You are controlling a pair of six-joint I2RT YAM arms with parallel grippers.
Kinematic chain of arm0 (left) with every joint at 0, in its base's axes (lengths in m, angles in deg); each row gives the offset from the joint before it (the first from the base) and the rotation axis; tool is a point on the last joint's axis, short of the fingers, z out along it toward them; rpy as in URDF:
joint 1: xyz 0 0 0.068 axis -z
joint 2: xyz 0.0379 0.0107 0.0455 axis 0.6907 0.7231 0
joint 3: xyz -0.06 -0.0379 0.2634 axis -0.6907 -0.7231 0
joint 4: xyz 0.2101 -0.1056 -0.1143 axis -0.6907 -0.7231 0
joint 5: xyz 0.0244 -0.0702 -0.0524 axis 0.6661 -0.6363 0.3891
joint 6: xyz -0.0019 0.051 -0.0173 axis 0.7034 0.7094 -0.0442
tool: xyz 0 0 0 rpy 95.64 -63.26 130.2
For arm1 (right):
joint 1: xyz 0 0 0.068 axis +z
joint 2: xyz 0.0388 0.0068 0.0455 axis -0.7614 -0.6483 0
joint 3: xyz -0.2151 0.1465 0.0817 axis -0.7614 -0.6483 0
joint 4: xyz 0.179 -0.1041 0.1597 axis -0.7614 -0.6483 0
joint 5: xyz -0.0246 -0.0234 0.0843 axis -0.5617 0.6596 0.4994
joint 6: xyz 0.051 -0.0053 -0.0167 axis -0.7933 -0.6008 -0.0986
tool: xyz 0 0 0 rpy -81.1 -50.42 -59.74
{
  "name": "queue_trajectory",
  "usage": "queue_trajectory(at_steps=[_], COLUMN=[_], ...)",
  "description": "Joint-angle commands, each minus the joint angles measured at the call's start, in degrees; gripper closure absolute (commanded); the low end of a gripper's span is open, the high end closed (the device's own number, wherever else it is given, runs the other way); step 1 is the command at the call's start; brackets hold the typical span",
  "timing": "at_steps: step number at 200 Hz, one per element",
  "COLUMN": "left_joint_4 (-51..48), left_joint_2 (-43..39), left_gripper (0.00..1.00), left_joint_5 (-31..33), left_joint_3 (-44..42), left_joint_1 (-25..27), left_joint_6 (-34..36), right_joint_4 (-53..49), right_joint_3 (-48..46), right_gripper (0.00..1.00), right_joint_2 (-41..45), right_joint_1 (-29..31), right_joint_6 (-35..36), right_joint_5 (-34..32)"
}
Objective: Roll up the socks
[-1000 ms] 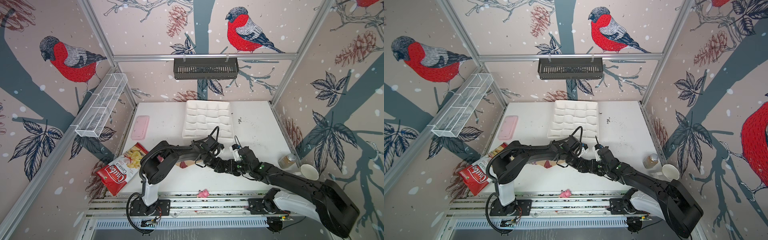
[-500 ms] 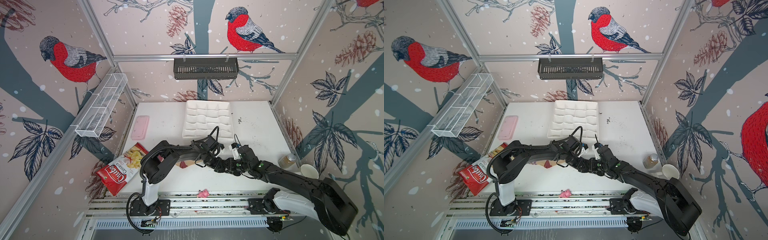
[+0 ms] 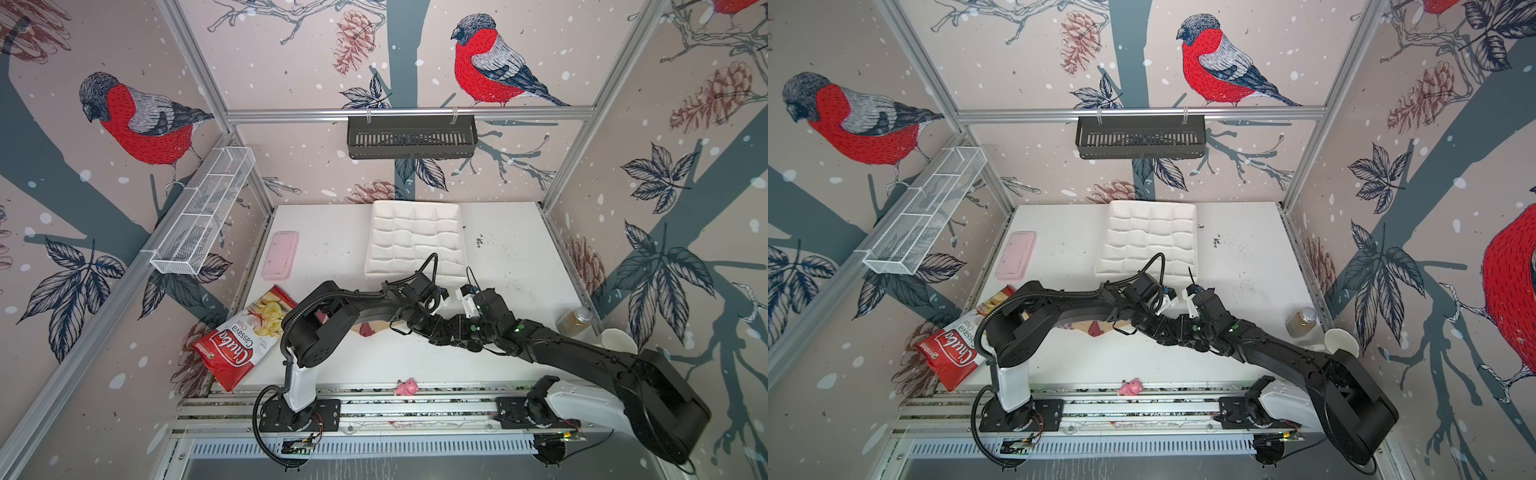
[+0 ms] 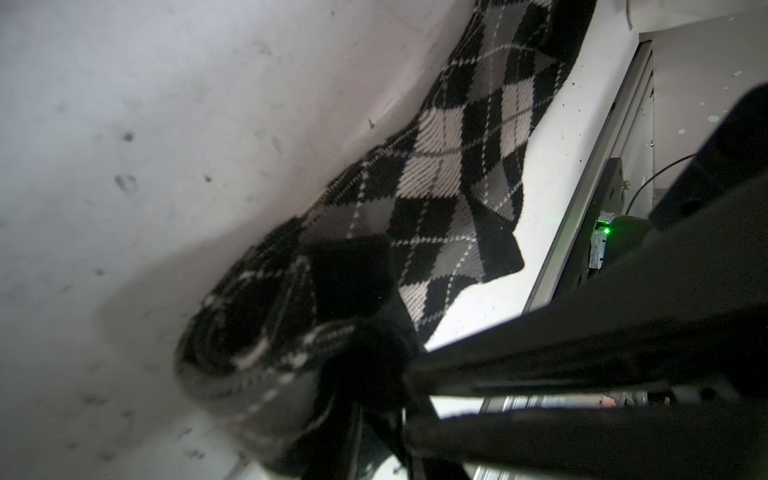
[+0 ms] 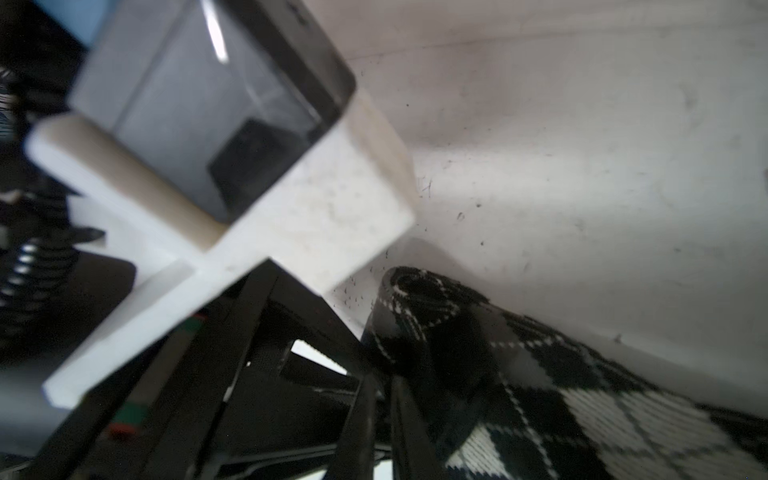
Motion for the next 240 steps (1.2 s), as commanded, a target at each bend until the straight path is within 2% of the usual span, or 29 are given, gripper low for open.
queue_trajectory(at_steps=[1,93,133,175,240], left_joint_4=[-0.13,0.20,3.22,3.21,4.09], left_joint_2=[0.24,-1.49,-5.56,-8.08,-5.17], left_gripper=[0.78,0.76,0.75,0.72,0.71], left_joint_5=[0.40,-2.19,-4.82,-2.64,-2.15], left_joint_3=[-0.03,-0.94,-3.68,-5.61,-5.61], left_joint_1=[-0.04,-0.75,-2.95,-6.15,-6.37], left_joint_6=[0.46,0.79,-0.58,-0.51,0.06], right_joint_4=[1.76,-0.10,-0.01,0.08,-0.44], right_joint_3=[0.11,0.22,0.26,0.34,0.44], right_gripper=[0.88,0.90,0.90,0.90,0.90], right_joint_2=[-1.00,-7.05,-8.35,-8.27,-7.16], right_joint_1=[0.28,-0.29,-0.78,-1.05,-1.28], right_joint_6=[0.06,1.09,1.66,1.84,2.28], right_joint_5=[1.44,-2.40,-2.81,-2.69,-2.27])
